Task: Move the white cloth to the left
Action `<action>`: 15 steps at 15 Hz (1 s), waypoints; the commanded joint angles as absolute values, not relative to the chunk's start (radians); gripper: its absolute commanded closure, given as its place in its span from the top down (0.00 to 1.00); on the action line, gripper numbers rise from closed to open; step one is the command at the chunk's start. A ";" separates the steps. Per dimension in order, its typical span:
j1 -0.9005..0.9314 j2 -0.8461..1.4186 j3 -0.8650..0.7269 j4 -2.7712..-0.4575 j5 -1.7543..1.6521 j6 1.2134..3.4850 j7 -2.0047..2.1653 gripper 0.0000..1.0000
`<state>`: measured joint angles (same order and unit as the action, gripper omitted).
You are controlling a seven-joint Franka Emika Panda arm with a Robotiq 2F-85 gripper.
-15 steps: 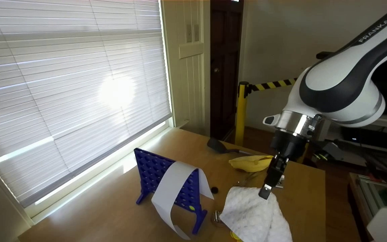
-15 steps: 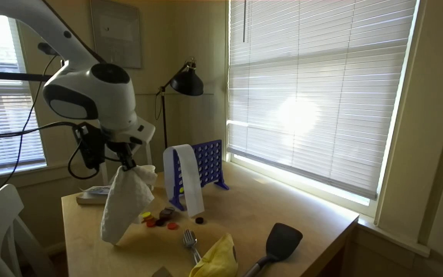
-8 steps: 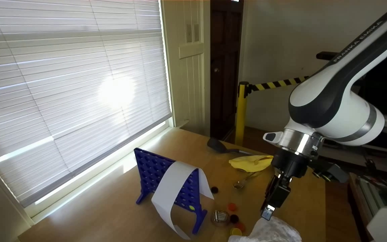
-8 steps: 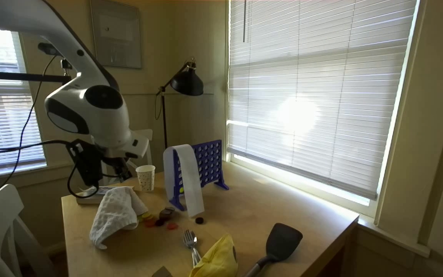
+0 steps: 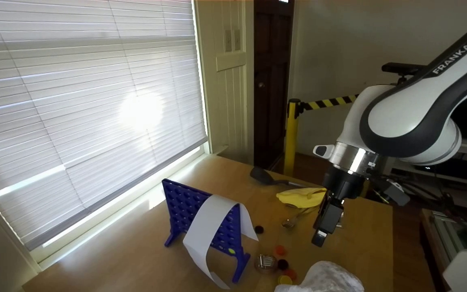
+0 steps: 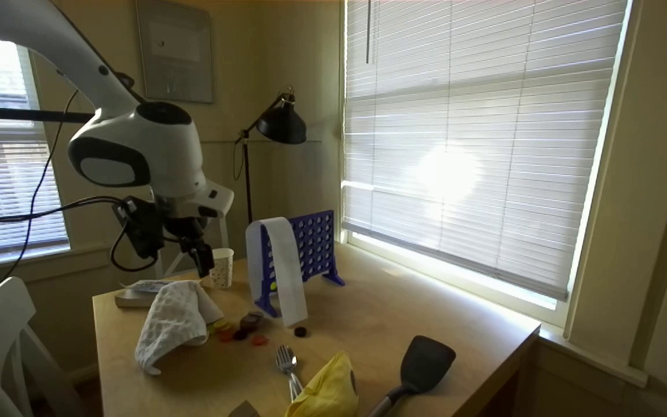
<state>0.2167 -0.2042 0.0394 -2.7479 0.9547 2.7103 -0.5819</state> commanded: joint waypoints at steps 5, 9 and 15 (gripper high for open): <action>-0.216 -0.388 0.205 -2.721 0.355 2.349 -0.245 1.00; -0.174 -0.474 -0.015 -2.590 0.154 2.058 -0.210 1.00; -0.143 -0.507 -0.113 -2.515 0.154 1.923 -0.236 1.00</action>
